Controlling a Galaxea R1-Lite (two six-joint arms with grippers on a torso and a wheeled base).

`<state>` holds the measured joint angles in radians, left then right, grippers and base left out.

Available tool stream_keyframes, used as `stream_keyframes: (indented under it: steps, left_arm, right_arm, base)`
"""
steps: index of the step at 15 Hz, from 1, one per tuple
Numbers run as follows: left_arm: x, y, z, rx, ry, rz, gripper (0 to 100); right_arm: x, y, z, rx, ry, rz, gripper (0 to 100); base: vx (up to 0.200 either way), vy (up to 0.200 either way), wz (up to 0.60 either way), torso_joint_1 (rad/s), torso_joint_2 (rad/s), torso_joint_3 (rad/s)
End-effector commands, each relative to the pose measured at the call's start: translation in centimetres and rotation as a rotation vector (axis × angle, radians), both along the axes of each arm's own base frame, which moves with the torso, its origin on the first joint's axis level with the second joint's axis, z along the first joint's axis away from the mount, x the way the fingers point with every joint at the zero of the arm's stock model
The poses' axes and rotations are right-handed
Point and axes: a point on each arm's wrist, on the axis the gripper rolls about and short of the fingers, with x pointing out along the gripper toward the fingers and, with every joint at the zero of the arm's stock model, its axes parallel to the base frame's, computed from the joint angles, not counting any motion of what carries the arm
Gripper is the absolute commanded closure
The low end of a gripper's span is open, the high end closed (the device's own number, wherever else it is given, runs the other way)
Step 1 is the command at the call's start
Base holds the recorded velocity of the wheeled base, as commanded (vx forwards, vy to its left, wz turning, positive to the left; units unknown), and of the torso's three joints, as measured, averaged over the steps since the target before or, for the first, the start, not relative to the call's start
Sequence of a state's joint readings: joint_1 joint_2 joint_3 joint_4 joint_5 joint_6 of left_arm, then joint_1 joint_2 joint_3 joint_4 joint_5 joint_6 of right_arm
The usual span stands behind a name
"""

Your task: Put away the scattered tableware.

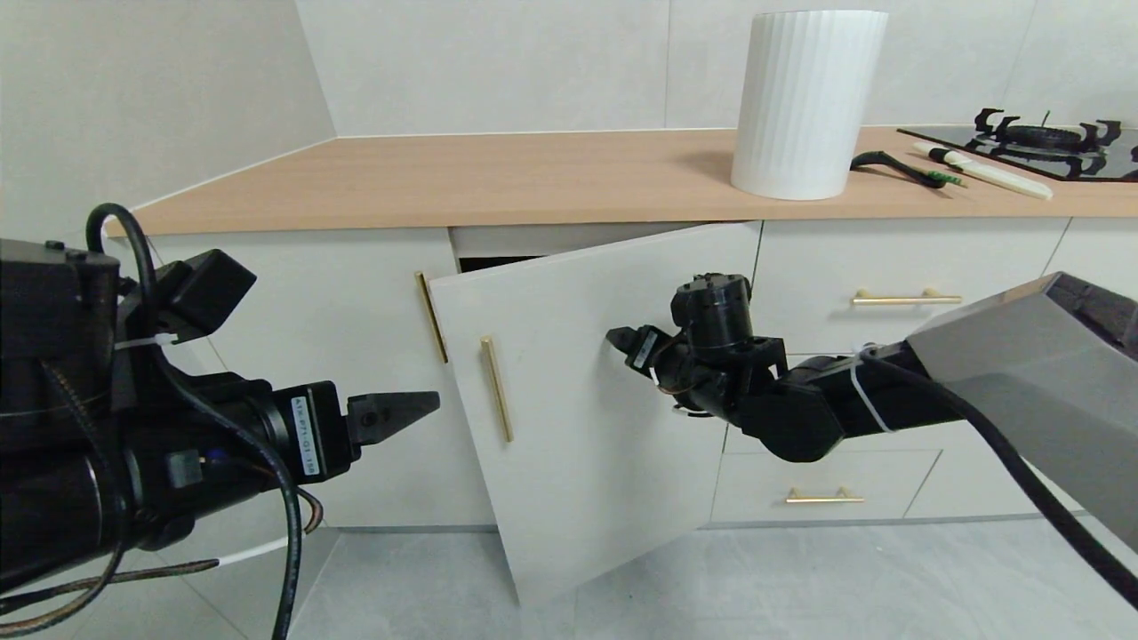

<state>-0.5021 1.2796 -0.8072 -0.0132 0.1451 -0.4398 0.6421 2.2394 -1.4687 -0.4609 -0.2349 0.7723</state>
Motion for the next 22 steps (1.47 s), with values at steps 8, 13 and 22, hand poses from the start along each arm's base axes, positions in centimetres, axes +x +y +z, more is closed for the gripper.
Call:
stream_keyframes:
  steps: [8,13,22]
  left_arm:
    - [0.0,0.0,-0.1,0.001,0.002,0.001,0]
    - [0.0,0.0,-0.1,0.000,0.003,0.000,0]
    - [0.1,0.0,-0.1,0.000,0.004,0.001,0]
  right_arm:
    - [3.2,1.3,-1.7,0.002,-0.057,-0.186,0]
    - [5.3,1.1,-2.3,0.002,-0.098,-0.301,0]
    - [6.7,0.0,-2.8,-0.005,-0.110,-0.360,0]
  base:
    - [0.000,0.000,0.00,0.000,0.00,0.000]
    - [0.000,0.000,0.00,0.000,0.00,0.000]
    - [0.000,0.000,0.00,0.000,0.00,0.000]
